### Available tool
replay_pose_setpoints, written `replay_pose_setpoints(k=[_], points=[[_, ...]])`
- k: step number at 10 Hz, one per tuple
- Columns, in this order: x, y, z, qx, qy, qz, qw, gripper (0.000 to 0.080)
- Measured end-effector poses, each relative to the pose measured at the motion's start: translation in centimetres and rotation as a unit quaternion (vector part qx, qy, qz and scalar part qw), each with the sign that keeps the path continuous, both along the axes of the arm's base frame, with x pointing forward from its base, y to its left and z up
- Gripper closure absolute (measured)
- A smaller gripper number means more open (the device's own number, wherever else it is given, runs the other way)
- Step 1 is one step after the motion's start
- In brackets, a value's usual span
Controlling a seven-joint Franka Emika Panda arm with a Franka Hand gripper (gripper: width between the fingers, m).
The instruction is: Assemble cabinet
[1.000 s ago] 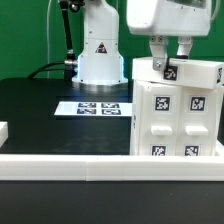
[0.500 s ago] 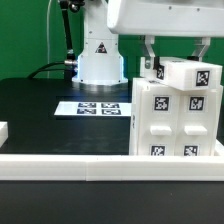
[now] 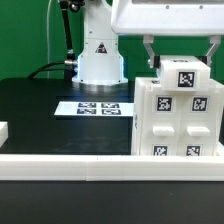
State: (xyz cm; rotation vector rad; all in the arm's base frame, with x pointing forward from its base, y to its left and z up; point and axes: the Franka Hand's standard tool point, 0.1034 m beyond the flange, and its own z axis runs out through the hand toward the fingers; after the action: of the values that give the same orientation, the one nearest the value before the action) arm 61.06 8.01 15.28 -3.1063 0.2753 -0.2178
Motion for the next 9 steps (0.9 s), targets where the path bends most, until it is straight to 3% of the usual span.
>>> replay_pose_setpoints(k=[3, 9], points=[[0.0, 0.2, 0.0, 0.016, 0.0, -0.111, 0.994, 0.0236], [-0.4, 1.4, -0.2, 0.067, -0.004, -0.378, 0.924, 0.0236]])
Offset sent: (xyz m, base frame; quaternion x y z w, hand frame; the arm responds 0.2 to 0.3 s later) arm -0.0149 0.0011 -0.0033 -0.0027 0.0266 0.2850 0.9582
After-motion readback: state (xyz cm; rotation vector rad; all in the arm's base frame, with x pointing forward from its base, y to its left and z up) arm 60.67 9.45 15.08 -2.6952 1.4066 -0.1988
